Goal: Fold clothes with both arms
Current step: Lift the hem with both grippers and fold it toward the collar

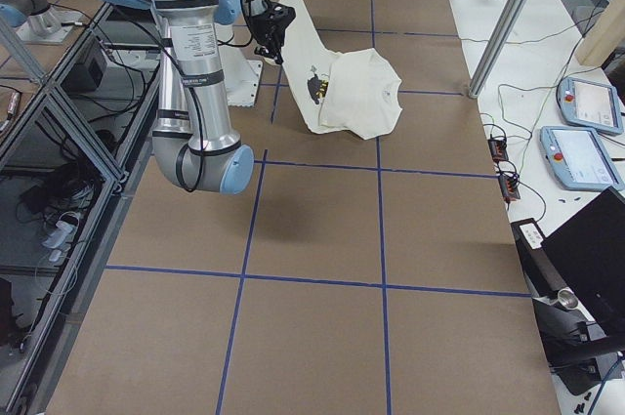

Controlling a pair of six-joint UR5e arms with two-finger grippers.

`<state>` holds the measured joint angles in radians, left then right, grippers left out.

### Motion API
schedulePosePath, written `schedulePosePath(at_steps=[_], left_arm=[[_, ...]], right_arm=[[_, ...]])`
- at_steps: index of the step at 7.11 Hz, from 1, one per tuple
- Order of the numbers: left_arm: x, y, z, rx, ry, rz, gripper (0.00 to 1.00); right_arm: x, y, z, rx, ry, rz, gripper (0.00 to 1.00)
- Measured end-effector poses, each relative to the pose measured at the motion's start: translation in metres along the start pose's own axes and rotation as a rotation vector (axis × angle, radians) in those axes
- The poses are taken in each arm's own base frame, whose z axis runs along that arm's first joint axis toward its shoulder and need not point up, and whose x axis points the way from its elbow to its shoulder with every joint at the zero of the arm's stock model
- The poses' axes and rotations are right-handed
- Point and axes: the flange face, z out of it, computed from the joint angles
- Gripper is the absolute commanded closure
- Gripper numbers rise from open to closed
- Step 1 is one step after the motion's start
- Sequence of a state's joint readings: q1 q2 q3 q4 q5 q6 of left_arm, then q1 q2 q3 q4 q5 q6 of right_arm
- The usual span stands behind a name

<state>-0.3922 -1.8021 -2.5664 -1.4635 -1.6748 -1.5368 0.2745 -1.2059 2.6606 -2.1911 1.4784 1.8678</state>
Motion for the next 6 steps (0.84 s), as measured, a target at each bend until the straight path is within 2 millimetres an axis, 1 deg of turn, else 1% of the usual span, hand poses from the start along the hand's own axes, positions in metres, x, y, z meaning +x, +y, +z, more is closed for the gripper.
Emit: schedulePosePath(at_steps=[1, 2, 3, 4, 5, 6], left_arm=[[0.008, -0.037, 0.015, 0.059, -0.031, 0.049, 1.00], [0.013, -0.073, 0.029, 0.096, -0.066, 0.081, 1.00], [0.016, -0.105, 0.044, 0.124, -0.104, 0.099, 1.00], [0.016, -0.129, 0.060, 0.141, -0.142, 0.104, 1.00], [0.016, -0.147, 0.080, 0.149, -0.176, 0.098, 1.00], [0.017, -0.163, 0.103, 0.159, -0.196, 0.092, 1.00]], right_arm=[[-0.014, -0.016, 0.005, 0.028, 0.005, -0.012, 1.00], [-0.024, -0.037, 0.011, 0.045, 0.023, -0.015, 1.00], [-0.037, -0.063, 0.025, 0.070, 0.049, -0.012, 1.00], [-0.057, -0.089, 0.049, 0.104, 0.071, -0.009, 1.00], [-0.079, -0.117, 0.086, 0.135, 0.087, -0.009, 1.00], [-0.093, -0.142, 0.128, 0.158, 0.097, -0.015, 1.00]])
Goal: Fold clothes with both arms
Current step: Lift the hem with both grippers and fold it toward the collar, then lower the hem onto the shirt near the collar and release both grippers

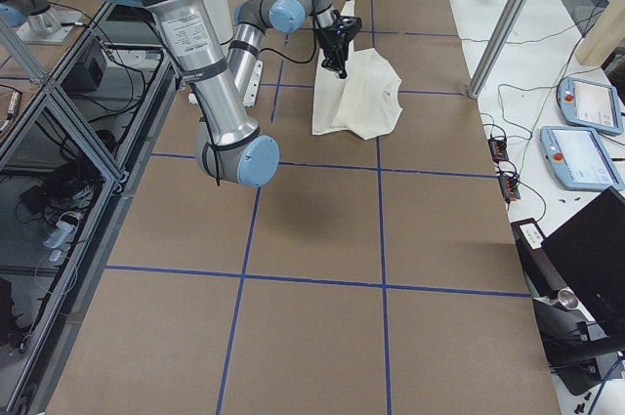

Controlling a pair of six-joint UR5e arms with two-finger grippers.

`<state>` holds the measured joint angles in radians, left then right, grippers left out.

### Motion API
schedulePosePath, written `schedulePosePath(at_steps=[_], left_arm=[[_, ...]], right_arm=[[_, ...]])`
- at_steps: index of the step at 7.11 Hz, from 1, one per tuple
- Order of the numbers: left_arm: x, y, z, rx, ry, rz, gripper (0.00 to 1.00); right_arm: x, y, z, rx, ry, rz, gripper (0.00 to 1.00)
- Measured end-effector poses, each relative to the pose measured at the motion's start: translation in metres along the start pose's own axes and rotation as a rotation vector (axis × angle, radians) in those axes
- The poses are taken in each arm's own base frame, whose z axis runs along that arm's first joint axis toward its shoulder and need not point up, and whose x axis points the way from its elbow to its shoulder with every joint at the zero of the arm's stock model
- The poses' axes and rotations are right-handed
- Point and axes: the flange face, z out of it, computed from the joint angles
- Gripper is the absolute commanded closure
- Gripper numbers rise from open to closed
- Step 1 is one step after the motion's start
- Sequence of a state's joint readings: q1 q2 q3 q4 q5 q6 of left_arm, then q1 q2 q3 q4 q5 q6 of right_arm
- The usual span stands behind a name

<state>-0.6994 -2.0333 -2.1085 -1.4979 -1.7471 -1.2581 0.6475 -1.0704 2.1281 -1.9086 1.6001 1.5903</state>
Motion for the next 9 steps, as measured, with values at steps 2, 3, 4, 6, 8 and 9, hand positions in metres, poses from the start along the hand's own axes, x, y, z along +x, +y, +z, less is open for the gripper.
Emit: schedulePosePath(at_steps=[2, 3, 4, 6, 8, 9], left_arm=[[0.009, -0.022, 0.060, 0.030, -0.018, -0.003, 1.00], [0.014, -0.034, 0.094, 0.049, -0.032, -0.005, 1.00], [0.020, -0.045, 0.131, 0.063, -0.046, -0.006, 1.00], [0.020, -0.061, 0.196, 0.089, -0.073, -0.007, 1.00], [0.011, -0.066, 0.227, 0.104, -0.103, -0.007, 1.00], [0.009, -0.067, 0.232, 0.104, -0.109, -0.007, 0.80]], right_arm=[[-0.020, -0.018, 0.083, 0.020, -0.005, -0.005, 1.00], [-0.024, -0.023, 0.116, 0.026, -0.009, -0.005, 1.00], [-0.025, -0.026, 0.145, 0.029, -0.001, -0.005, 1.00], [-0.024, -0.028, 0.188, 0.034, 0.016, -0.006, 1.00], [-0.030, -0.028, 0.206, 0.037, 0.025, -0.006, 1.00], [-0.036, -0.028, 0.208, 0.037, 0.022, -0.006, 0.10]])
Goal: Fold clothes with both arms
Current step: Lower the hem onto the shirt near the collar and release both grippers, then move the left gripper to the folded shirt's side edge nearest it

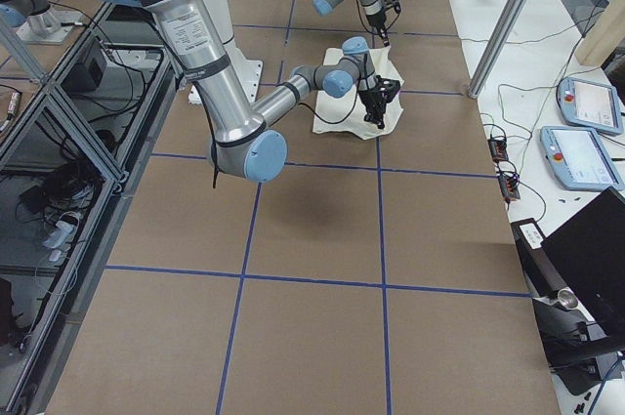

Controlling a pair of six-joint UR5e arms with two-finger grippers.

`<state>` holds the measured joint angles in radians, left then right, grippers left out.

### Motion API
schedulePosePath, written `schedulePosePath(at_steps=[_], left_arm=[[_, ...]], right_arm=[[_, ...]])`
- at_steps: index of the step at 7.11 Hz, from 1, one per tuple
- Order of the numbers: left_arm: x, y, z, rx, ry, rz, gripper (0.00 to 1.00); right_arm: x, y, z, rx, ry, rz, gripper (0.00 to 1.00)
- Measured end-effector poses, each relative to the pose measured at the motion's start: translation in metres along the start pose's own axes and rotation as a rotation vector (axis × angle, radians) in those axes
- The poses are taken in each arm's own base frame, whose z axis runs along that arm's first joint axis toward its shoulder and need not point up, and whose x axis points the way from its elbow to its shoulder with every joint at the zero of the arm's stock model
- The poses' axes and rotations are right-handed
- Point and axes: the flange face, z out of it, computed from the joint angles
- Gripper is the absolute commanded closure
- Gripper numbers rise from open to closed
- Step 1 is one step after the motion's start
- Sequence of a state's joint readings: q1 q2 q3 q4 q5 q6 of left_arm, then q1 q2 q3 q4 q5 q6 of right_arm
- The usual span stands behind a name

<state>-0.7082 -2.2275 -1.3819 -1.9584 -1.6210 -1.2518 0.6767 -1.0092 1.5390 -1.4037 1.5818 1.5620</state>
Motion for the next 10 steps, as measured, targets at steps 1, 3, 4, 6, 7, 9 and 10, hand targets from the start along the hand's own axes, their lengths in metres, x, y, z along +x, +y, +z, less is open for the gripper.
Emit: schedulePosePath(at_steps=[1, 3, 4, 6, 7, 9, 10], left_arm=[[0.001, 0.000, 0.001, 0.000, 0.000, 0.001, 0.01], [0.004, -0.002, -0.011, 0.009, 0.030, 0.096, 0.00], [0.002, 0.000, -0.031, 0.014, 0.077, 0.161, 0.00], [-0.034, 0.032, -0.086, -0.026, 0.195, 0.219, 0.00], [-0.049, 0.057, -0.109, -0.047, 0.247, 0.217, 0.11], [-0.067, 0.112, -0.117, -0.084, 0.289, 0.129, 0.46], [-0.071, 0.134, -0.111, -0.092, 0.284, 0.086, 0.51]], right_arm=[[-0.004, 0.002, 0.000, -0.001, -0.004, -0.001, 0.00], [-0.014, 0.005, -0.008, -0.001, -0.022, -0.038, 0.00], [-0.018, 0.002, -0.020, -0.005, -0.045, -0.107, 0.00], [-0.010, -0.011, -0.044, -0.036, -0.091, -0.242, 0.00], [-0.005, -0.015, -0.048, -0.044, -0.101, -0.264, 0.00], [-0.002, -0.015, -0.051, -0.047, -0.107, -0.276, 0.00], [-0.002, -0.016, -0.051, -0.046, -0.109, -0.276, 0.00]])
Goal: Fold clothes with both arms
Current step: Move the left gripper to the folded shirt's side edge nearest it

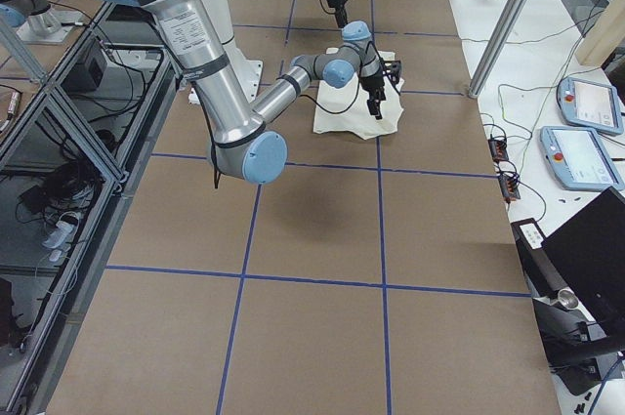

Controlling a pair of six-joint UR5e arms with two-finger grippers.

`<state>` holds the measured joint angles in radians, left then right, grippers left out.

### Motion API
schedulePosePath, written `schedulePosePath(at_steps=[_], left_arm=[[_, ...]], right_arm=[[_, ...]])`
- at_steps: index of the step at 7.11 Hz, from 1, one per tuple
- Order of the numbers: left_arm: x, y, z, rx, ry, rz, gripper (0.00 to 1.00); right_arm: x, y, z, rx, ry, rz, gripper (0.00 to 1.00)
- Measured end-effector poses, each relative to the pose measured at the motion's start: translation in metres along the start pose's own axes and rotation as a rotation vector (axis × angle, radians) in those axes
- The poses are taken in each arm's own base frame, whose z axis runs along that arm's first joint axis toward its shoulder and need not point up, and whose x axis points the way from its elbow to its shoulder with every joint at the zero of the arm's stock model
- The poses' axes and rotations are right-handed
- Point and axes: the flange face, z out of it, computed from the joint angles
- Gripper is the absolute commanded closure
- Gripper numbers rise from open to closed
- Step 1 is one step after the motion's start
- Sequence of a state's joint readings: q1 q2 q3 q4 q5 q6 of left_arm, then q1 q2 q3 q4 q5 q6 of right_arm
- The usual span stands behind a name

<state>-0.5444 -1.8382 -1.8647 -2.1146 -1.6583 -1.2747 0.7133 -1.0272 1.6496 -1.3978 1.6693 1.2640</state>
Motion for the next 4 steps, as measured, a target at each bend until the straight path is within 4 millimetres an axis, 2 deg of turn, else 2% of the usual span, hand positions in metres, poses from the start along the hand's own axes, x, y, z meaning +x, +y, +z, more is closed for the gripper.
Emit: schedulePosePath(at_steps=[2, 4], left_arm=[[-0.002, 0.033, 0.015, -0.030, -0.011, -0.061, 0.50], [-0.005, 0.047, 0.030, -0.050, -0.033, -0.069, 0.50]], right_arm=[[0.000, 0.000, 0.000, 0.001, -0.001, 0.000, 0.00], [0.000, 0.000, -0.001, 0.002, -0.002, 0.003, 0.00]])
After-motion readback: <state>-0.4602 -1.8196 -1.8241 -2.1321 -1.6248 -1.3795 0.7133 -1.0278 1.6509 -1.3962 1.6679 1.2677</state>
